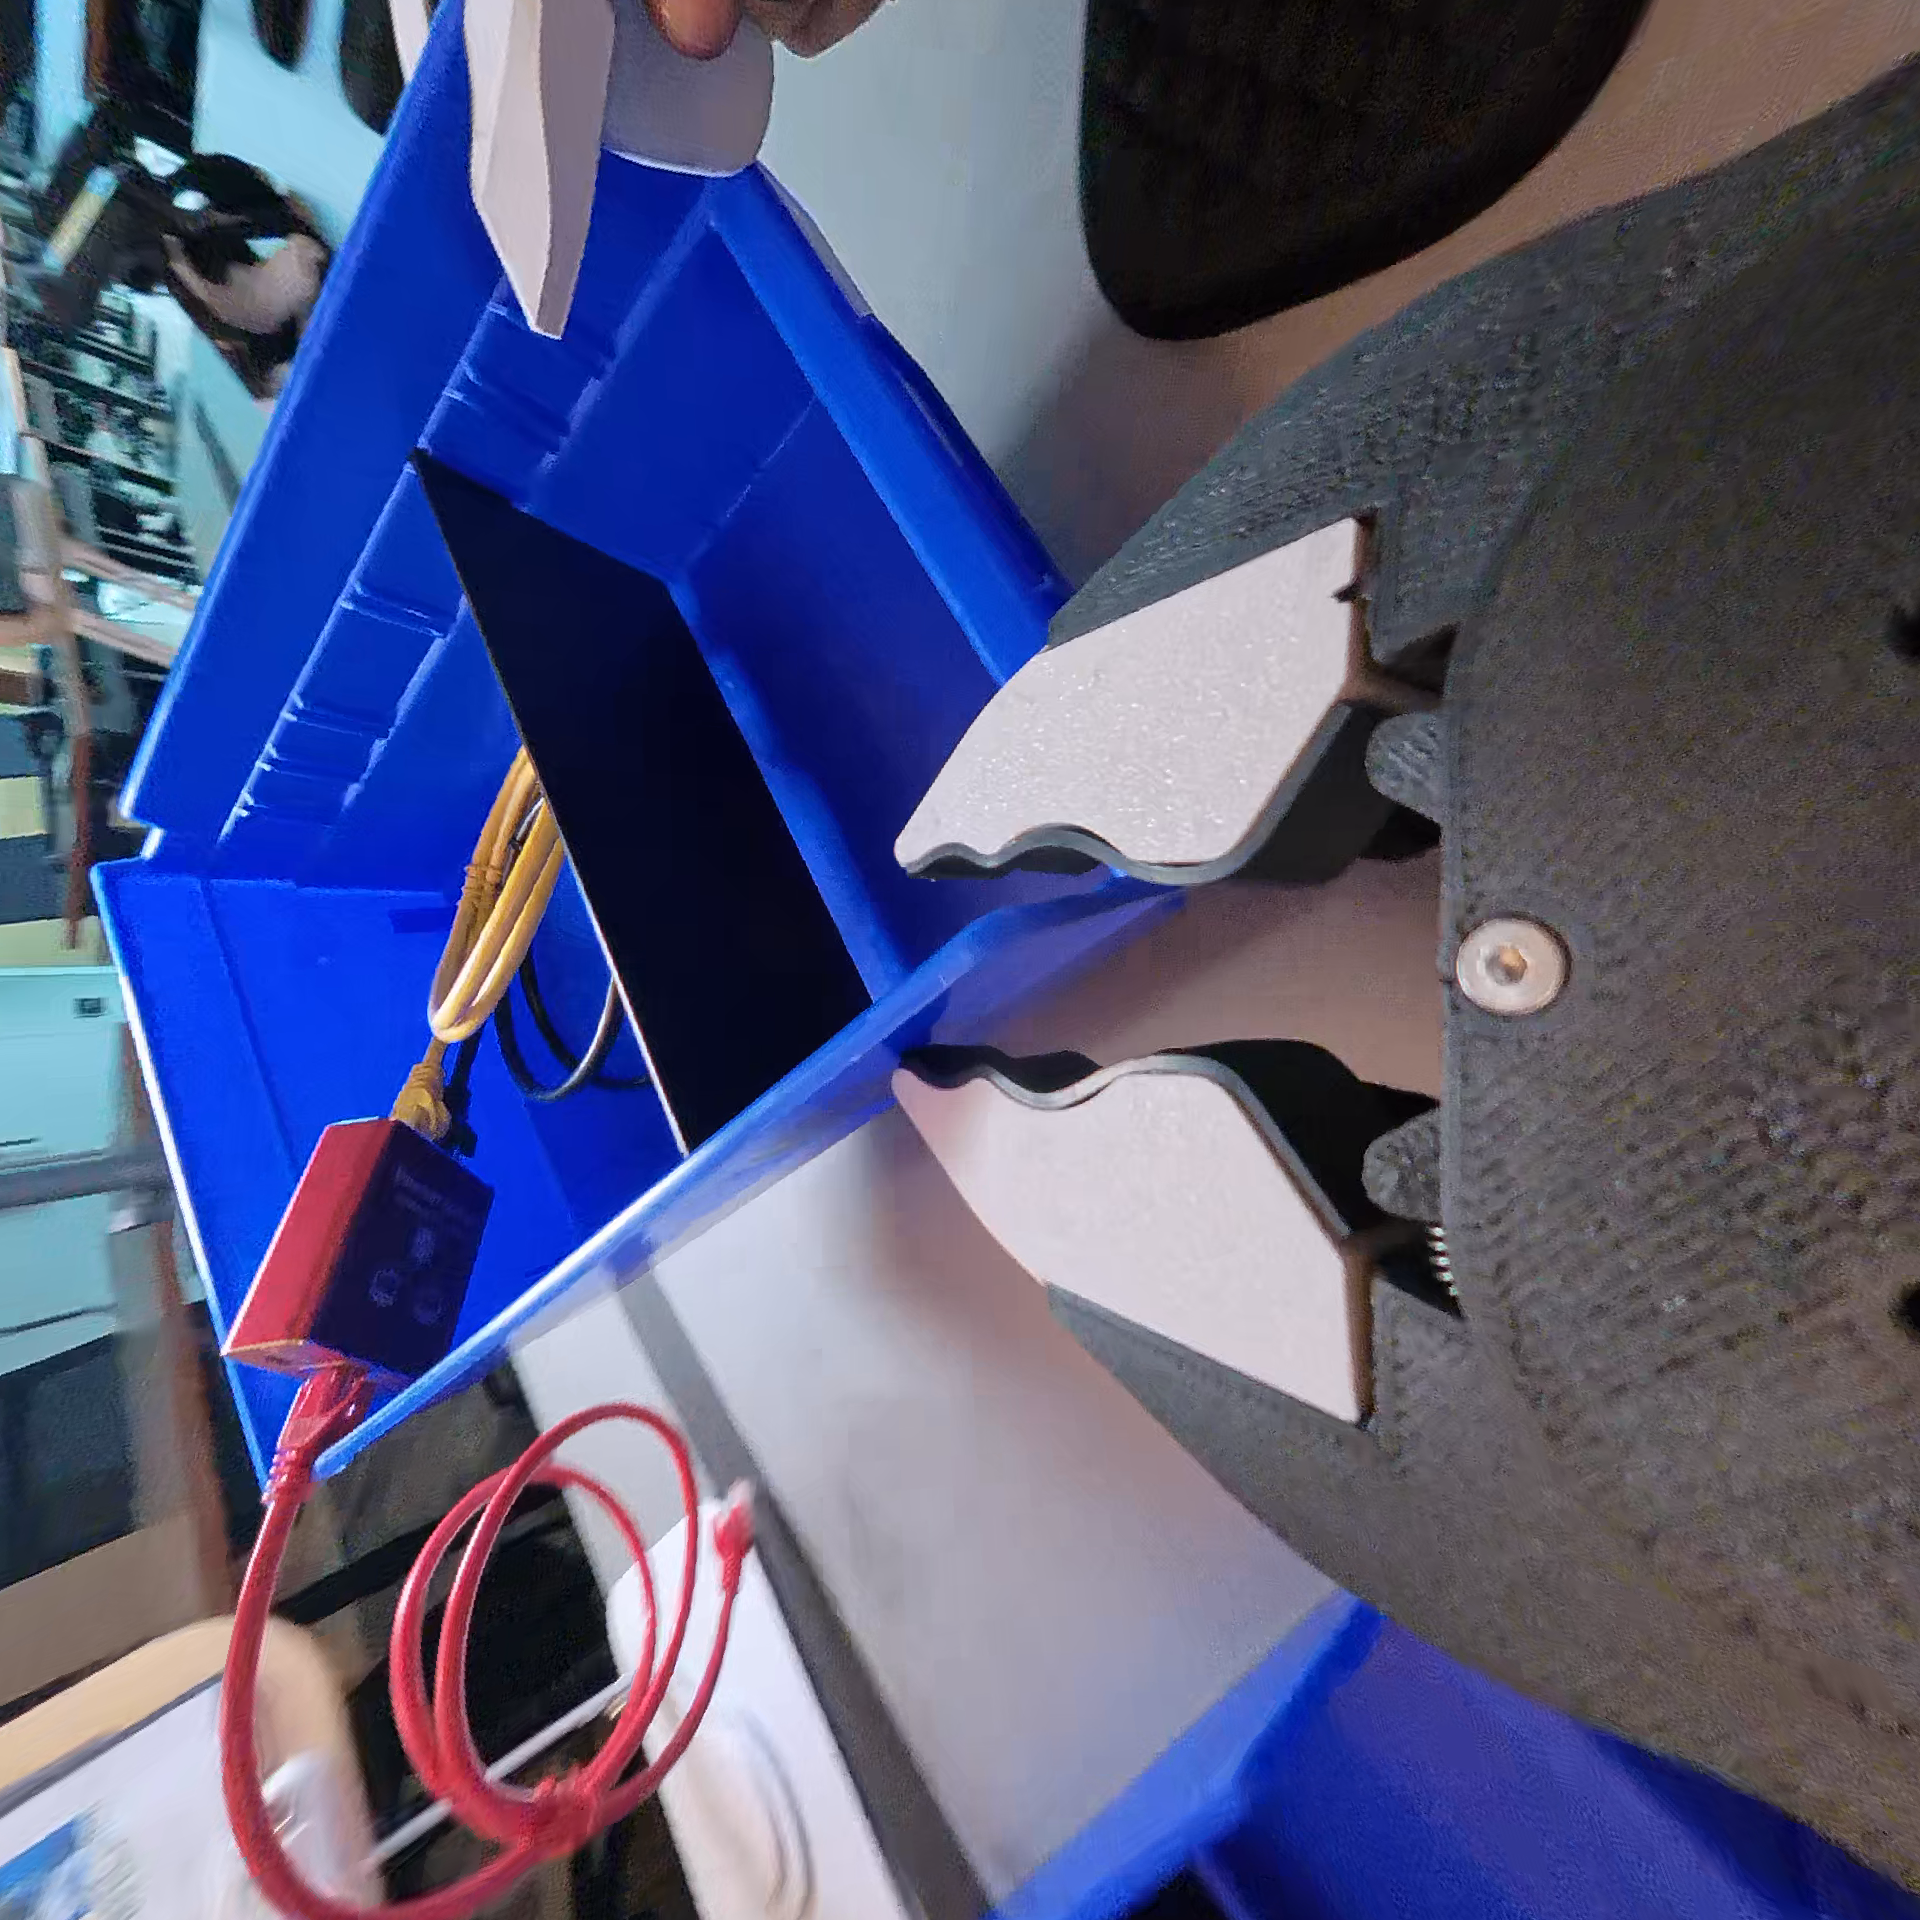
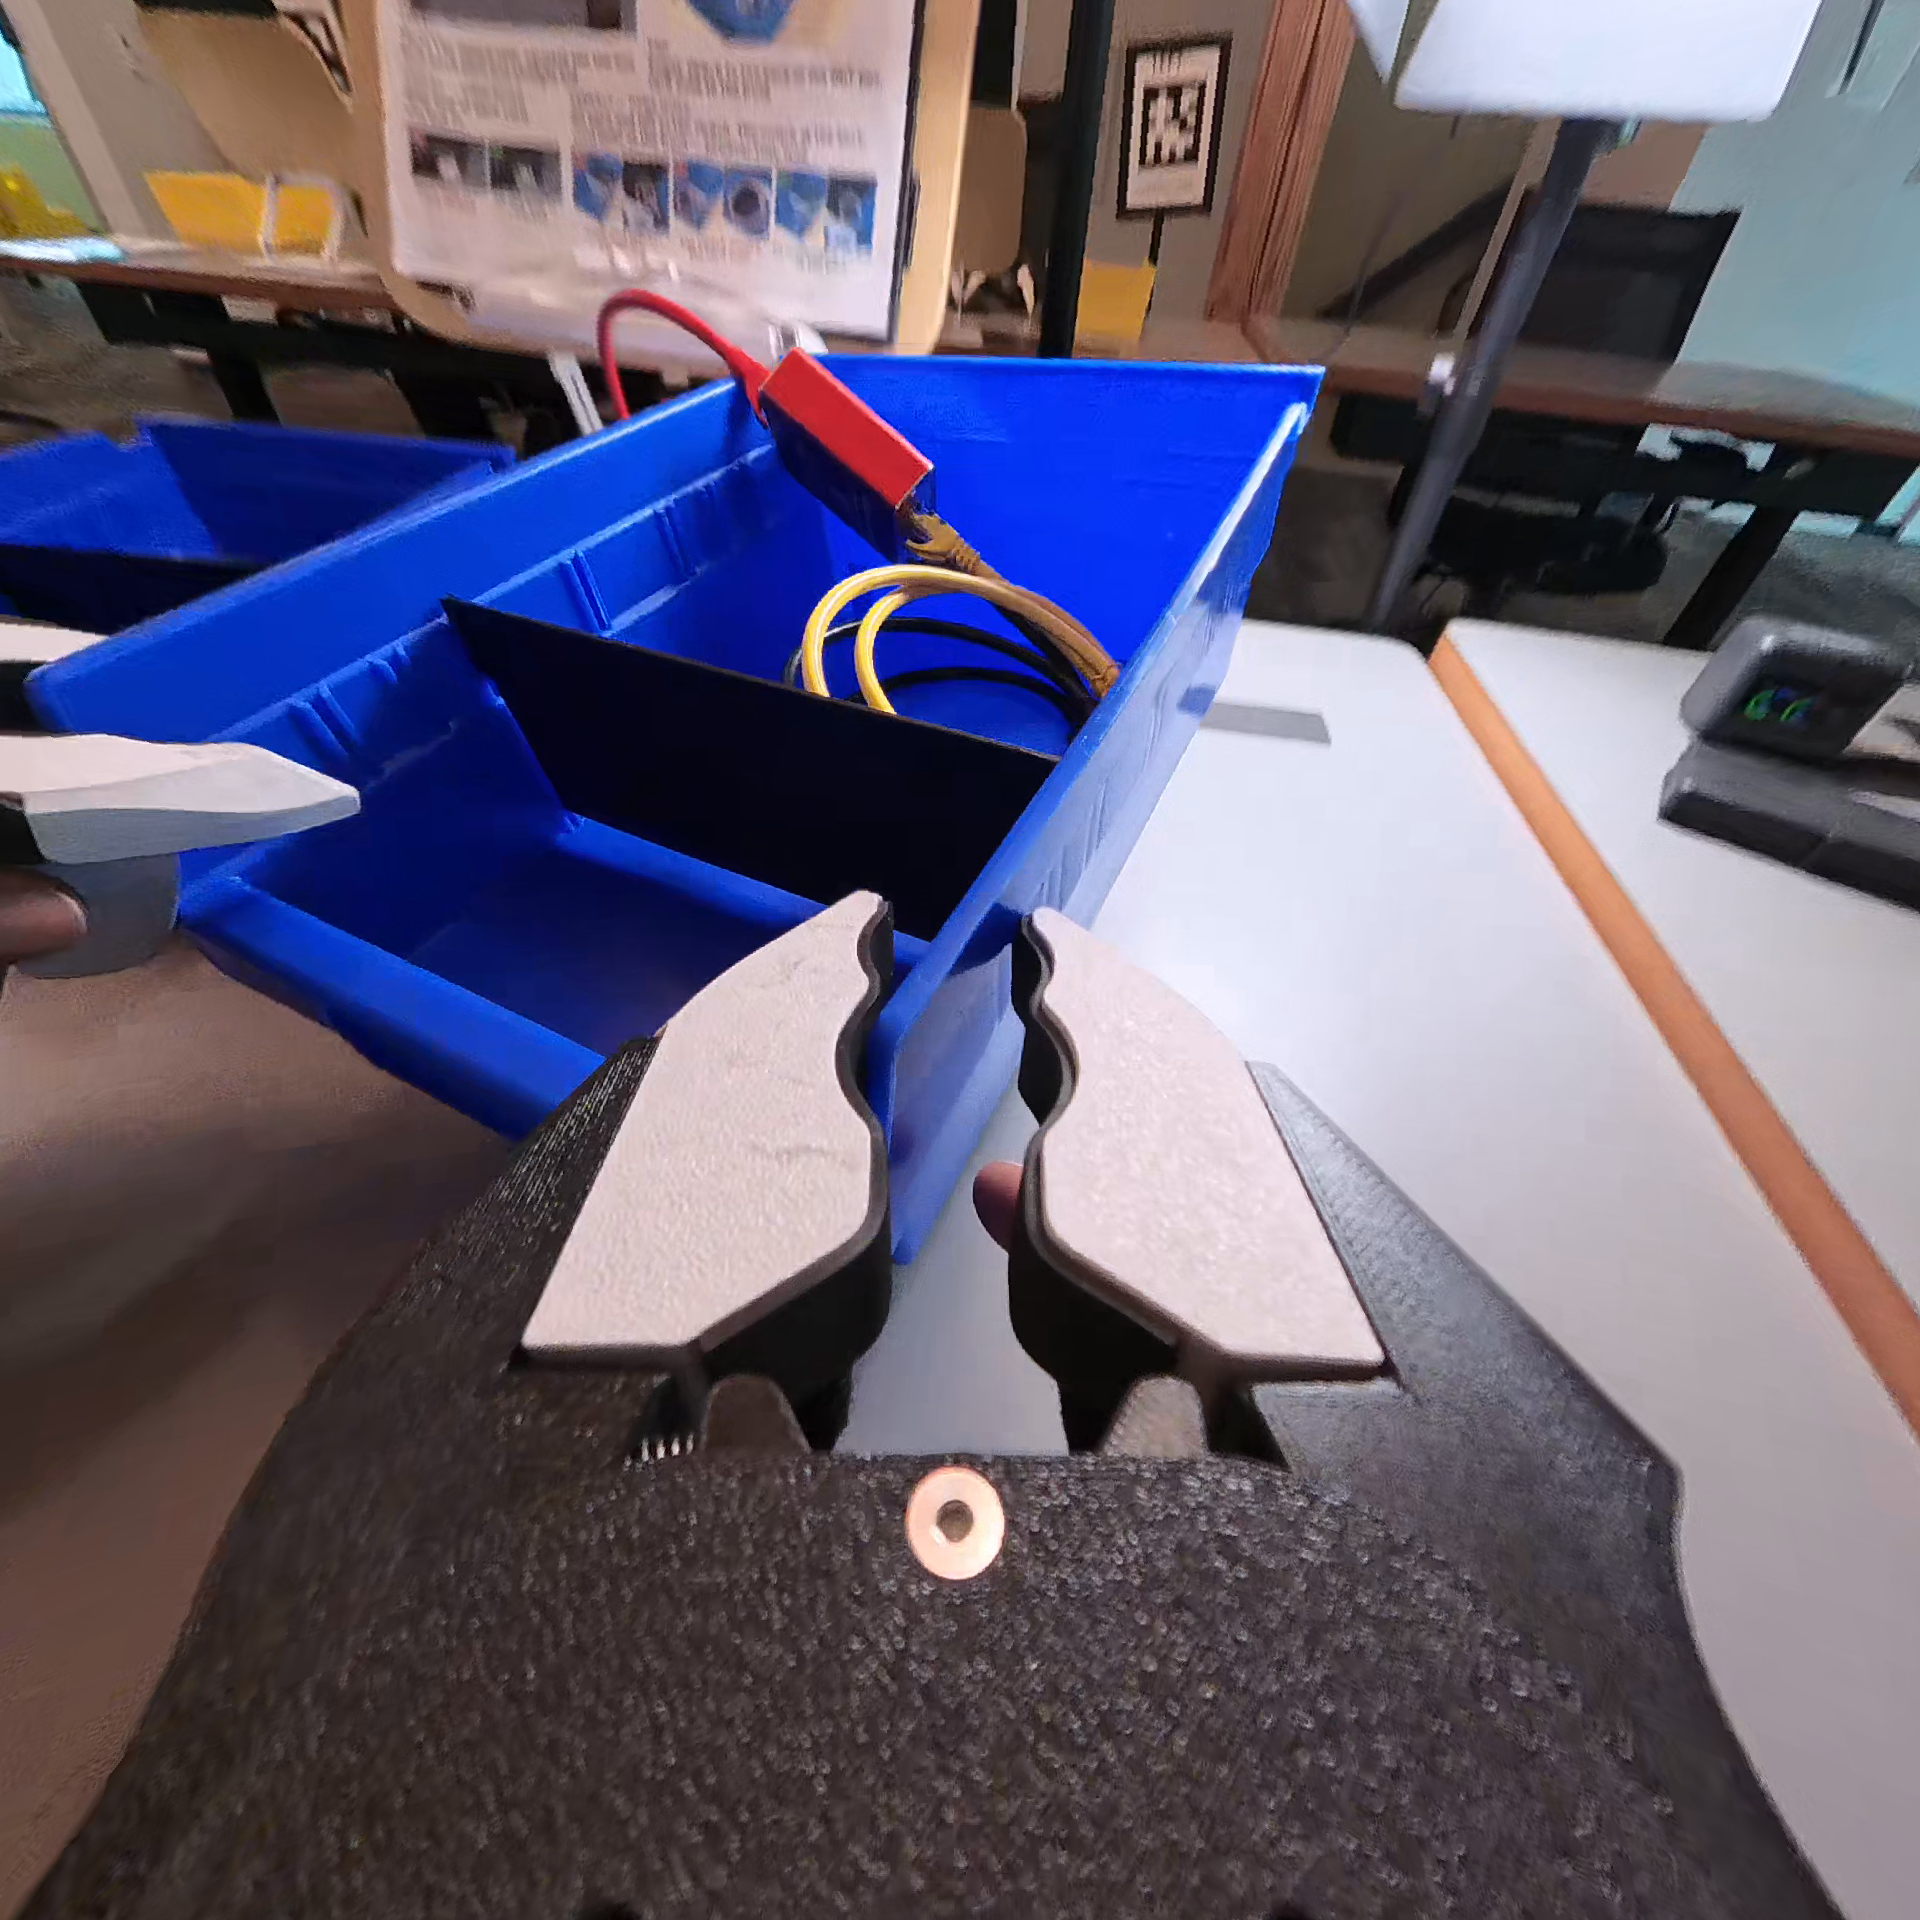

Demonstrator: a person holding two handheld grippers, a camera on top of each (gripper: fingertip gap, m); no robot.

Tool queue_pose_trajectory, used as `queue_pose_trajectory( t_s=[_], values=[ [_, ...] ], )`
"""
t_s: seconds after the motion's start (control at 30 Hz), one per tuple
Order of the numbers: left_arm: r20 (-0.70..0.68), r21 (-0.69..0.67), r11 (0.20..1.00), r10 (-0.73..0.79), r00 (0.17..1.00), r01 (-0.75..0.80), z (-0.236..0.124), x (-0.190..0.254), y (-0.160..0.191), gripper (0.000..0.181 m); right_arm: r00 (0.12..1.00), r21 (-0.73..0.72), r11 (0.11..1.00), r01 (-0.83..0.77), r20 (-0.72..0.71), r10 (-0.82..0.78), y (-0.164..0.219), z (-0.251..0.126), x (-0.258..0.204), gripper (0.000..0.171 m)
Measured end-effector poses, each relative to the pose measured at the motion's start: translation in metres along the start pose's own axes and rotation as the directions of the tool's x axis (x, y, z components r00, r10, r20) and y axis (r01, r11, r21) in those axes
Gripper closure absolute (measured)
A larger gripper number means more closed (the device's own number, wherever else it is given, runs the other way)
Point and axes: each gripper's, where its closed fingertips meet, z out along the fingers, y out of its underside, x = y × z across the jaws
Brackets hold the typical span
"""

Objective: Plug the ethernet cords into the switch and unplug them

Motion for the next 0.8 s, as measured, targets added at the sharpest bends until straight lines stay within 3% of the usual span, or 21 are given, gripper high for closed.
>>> queue_pose_trajectory(
  t_s=[0.23, 0.4, 0.57, 0.8],
  values=[
    [0.179, 0.174, 0.979, 0.073, 0.981, -0.105, -0.079, -0.052, -0.101, 0.156, 0.993, 0.186, 0.982, 0.031, 0.107, -0.051, -0.115, 0.005, -0.052, 0.147],
    [0.406, 0.227, 0.962, 0.05, 0.913, -0.154, -0.167, -0.111, -0.132, 0.162, 0.966, 0.286, 0.956, 0.059, 0.227, -0.127, -0.173, 0.022, -0.135, 0.146],
    [0.567, 0.232, 0.965, -0.033, 0.823, -0.121, -0.258, -0.17, -0.117, 0.169, 0.92, 0.323, 0.946, 0.04, 0.358, -0.161, -0.188, 0.04, -0.236, 0.144],
    [0.723, 0.196, 0.98, -0.114, 0.682, -0.045, -0.355, -0.23, -0.051, 0.172, 0.832, 0.278, 0.96, 0.034, 0.525, -0.182, -0.17, 0.069, -0.362, 0.143]
  ],
)
